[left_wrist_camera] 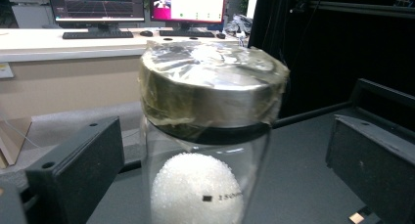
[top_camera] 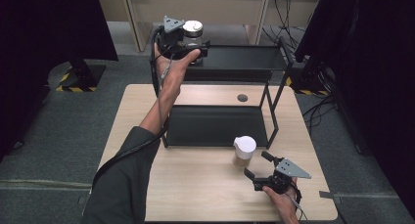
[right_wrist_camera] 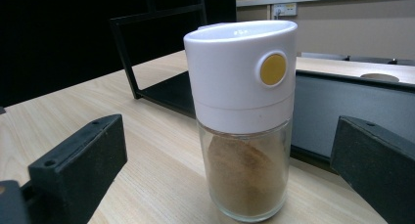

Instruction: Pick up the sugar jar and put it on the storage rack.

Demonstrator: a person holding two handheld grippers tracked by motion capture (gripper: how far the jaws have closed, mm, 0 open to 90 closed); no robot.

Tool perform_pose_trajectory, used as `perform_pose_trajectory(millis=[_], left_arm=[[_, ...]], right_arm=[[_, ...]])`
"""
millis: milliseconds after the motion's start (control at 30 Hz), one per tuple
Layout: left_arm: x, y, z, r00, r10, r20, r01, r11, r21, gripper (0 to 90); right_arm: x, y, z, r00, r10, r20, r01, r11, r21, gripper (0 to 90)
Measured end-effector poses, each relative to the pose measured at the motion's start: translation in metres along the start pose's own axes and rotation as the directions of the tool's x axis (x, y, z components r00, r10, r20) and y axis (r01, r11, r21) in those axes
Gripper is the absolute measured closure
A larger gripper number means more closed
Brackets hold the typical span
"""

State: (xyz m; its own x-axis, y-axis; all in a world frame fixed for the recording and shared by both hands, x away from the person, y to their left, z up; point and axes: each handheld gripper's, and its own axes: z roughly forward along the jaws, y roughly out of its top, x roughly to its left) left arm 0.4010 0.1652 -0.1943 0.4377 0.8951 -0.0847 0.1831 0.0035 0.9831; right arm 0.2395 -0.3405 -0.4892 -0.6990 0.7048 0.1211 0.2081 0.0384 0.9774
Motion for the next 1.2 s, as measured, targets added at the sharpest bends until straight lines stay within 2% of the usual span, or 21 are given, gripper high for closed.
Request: perform_pose_trajectory(millis=[233, 567, 800, 933, 1067, 1200], left_arm=[[-0.002, -0.008, -0.007, 0.9999, -0.012, -0.006, 0.012, 0.9998, -0.015, 0.4], [0.001, -0.022, -0.021, 0.9997, -0.007, 0.025, 0.007, 0.9997, -0.023, 0.4], [0.002, -0.032, -0.035, 0.9973, -0.007, 0.074, 0.010, 0.9991, -0.041, 0.4], [0.000, -0.039, -0.042, 0.9957, 0.007, 0.092, -0.004, 0.9991, -0.041, 0.5], [-0.001, -0.048, -0.052, 0.9919, -0.004, 0.127, 0.011, 0.9984, -0.055, 0.5], [-0.005, -0.058, -0.060, 0.9866, 0.019, 0.162, -0.011, 0.9986, -0.053, 0.5]], right_arm=[[0.000, 0.000, 0.000, 1.0000, -0.001, 0.001, 0.001, 1.000, 0.000, 0.6], [0.001, 0.000, 0.001, 1.0000, -0.001, 0.002, 0.001, 1.000, 0.001, 0.6], [0.001, 0.000, 0.001, 1.0000, -0.002, 0.001, 0.002, 1.000, 0.002, 0.6], [0.001, 0.000, 0.001, 1.0000, -0.002, 0.000, 0.002, 1.000, 0.003, 0.5], [0.001, 0.000, 0.001, 1.0000, -0.004, 0.001, 0.004, 1.000, 0.001, 0.6], [0.001, 0.000, 0.001, 1.0000, 0.000, 0.002, 0.000, 1.000, -0.001, 0.6]])
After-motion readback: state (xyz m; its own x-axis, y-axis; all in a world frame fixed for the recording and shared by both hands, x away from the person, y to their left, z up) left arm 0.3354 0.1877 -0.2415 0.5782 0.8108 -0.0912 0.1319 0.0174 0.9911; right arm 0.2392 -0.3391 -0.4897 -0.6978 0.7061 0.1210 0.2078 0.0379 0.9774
